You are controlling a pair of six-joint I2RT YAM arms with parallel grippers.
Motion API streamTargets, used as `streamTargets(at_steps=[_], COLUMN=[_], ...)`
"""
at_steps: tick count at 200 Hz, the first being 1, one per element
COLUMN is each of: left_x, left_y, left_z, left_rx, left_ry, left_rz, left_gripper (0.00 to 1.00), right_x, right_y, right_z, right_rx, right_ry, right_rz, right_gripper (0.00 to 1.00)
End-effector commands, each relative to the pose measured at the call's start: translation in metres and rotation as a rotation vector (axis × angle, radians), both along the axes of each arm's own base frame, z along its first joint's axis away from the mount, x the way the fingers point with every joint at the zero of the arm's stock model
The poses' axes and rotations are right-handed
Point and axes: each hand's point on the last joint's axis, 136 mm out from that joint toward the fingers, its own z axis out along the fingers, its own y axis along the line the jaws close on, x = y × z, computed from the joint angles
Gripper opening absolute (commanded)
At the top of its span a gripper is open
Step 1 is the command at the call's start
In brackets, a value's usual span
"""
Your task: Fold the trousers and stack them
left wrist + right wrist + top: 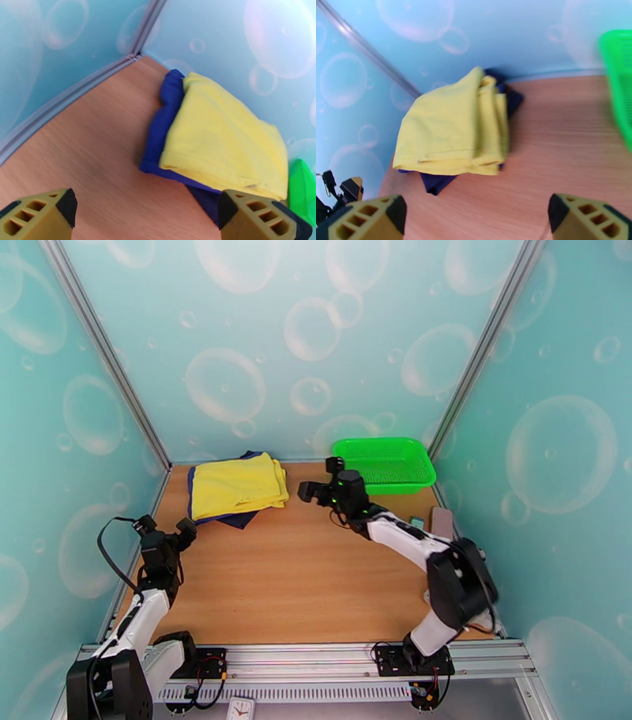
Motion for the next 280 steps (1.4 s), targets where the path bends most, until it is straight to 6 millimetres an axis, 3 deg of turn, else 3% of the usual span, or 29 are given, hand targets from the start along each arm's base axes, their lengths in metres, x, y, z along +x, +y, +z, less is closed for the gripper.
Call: streamTargets(at_steps=[1, 18, 34, 48, 74, 89, 121, 157, 177, 195, 209, 222, 237, 243, 258, 280], left_x=[-0.015, -0.015, -0.009, -0.002, 0.002, 0.012, 0.029, 0.04, 0.036, 0.023, 0.022, 0.04, 0.063, 0.068, 0.066, 0.061], left_y=[-0.002, -0.007, -0.012, -0.023, -0.014, -0.015, -0.026, -0.038, -0.064, -0.084, -0.068, -0.063, -0.07, -0.069, -0.066, -0.065], left_z=[0.017, 0.021, 0.021, 0.02, 0.033, 0.032, 0.034, 0.03, 0.032, 0.042, 0.035, 0.021, 0.004, 0.005, 0.006, 0.01], left_rx=[0.241, 0.281, 0.242, 0.246, 0.32, 0.335, 0.359, 0.377, 0.403, 0.367, 0.355, 0.312, 0.298, 0.31, 0.307, 0.321], left_ry=[-0.127, -0.136, -0.156, -0.16, -0.213, -0.205, -0.224, -0.197, -0.231, -0.373, -0.375, -0.311, -0.215, -0.204, -0.208, -0.239], left_rz=[0.021, 0.015, -0.011, -0.083, -0.044, -0.06, -0.133, -0.209, -0.325, -0.408, -0.31, -0.32, -0.381, -0.367, -0.34, -0.324], left_gripper=[0.99, 0.99, 0.99, 0.99, 0.99, 0.99, 0.99, 1.0, 0.99, 0.99, 0.99, 0.99, 0.99, 0.99, 0.99, 0.99], right_x=[-0.013, -0.035, -0.056, -0.073, -0.112, -0.123, -0.113, -0.108, -0.098, -0.092, -0.089, -0.083, -0.069, -0.062, -0.045, -0.047], right_y=[-0.101, -0.16, -0.191, -0.21, -0.231, -0.239, -0.23, -0.227, -0.227, -0.225, -0.222, -0.219, -0.215, -0.213, -0.204, -0.203], right_z=[-0.027, -0.026, -0.016, -0.008, -0.009, -0.014, -0.044, -0.052, -0.05, -0.055, -0.063, -0.068, -0.075, -0.079, -0.089, -0.088], right_rx=[-0.067, -0.112, -0.182, -0.252, -0.361, -0.369, -0.363, -0.343, -0.353, -0.374, -0.378, -0.382, -0.4, -0.414, -0.463, -0.473], right_ry=[-0.022, -0.075, -0.168, -0.264, -0.454, -0.483, -0.399, -0.402, -0.423, -0.448, -0.448, -0.441, -0.39, -0.362, -0.301, -0.308], right_rz=[-0.228, -0.373, -0.477, -0.572, -0.708, -0.757, -0.676, -0.661, -0.655, -0.647, -0.624, -0.606, -0.562, -0.546, -0.502, -0.507], right_gripper=[0.99, 0.99, 0.99, 0.99, 0.99, 0.99, 0.99, 0.99, 0.99, 0.99, 0.99, 0.99, 0.99, 0.99, 0.99, 0.99])
